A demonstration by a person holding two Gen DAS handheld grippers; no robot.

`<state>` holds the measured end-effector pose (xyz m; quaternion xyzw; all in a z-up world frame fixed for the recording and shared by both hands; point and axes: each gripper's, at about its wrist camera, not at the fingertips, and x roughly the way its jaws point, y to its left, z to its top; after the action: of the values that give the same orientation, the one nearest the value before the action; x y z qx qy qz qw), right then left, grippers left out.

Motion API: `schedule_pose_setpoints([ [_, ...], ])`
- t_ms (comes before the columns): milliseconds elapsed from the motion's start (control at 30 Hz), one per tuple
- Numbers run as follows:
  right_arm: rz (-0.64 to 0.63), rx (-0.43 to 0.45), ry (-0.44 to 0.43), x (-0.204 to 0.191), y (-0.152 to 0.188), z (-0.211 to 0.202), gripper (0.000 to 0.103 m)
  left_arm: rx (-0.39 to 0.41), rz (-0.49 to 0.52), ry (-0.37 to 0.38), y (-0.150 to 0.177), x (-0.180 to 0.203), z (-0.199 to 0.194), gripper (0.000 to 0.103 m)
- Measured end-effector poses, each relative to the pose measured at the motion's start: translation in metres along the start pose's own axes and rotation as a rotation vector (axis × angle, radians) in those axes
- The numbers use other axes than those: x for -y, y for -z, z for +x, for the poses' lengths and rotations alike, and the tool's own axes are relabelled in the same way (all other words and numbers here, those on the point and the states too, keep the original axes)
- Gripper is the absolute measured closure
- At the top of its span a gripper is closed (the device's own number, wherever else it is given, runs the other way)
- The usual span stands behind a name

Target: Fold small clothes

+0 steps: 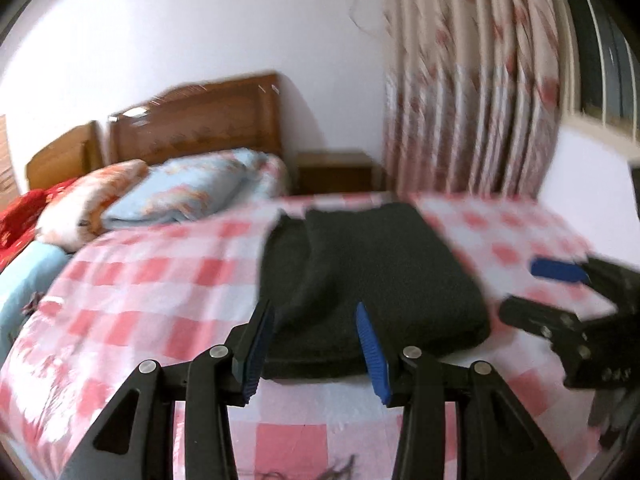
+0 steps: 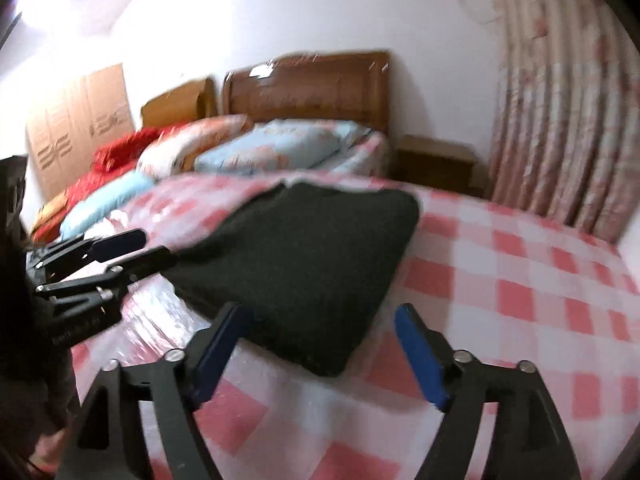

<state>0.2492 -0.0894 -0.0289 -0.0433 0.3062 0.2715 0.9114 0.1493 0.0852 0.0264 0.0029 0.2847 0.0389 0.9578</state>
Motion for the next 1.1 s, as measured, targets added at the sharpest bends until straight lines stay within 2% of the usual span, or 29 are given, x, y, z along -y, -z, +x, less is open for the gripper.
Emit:
schedule_pose_setpoints([
  [100,0.039,0.145,0.056,-0.004,-0.011,-0.054,0.000,0.124,-0.043,-0.046,-0.015,-0.001,-0.049,0.049],
  [133,0.059,0.214,0.087,-0.007,-0.014,-0.076,0.000,0.165,-0.047,-0.068,-0.020,0.000,-0.068,0.040],
  [167,0.071,0.250,0.097,-0.009,-0.016,-0.090,0.000,0.184,-0.047,-0.077,-0.022,0.001,-0.079,0.031],
  [233,0.100,0.303,0.105,-0.015,-0.017,-0.111,0.000,0.208,-0.034,-0.080,-0.024,0.004,-0.100,0.023],
  [300,0.133,0.294,0.108,-0.018,-0.013,-0.115,0.000,0.204,-0.008,-0.088,-0.022,0.006,-0.104,0.022],
  [400,0.163,0.236,0.122,-0.021,0.001,-0.098,0.000,0.188,0.016,-0.110,-0.011,0.008,-0.092,0.022],
  [533,0.223,0.113,0.160,-0.022,0.029,-0.055,0.000,0.066,-0.006,-0.109,0.007,0.005,-0.057,0.023],
  [633,0.201,0.080,0.170,-0.031,0.046,-0.041,0.000,0.055,0.016,-0.140,0.020,0.003,-0.051,0.023],
  [867,0.130,0.086,0.175,-0.049,0.047,-0.038,0.000,0.051,-0.004,-0.145,0.030,-0.013,-0.050,0.023],
  [1100,0.133,0.069,0.176,-0.049,0.049,-0.036,0.000,0.059,0.003,-0.113,0.030,-0.013,-0.054,0.023],
])
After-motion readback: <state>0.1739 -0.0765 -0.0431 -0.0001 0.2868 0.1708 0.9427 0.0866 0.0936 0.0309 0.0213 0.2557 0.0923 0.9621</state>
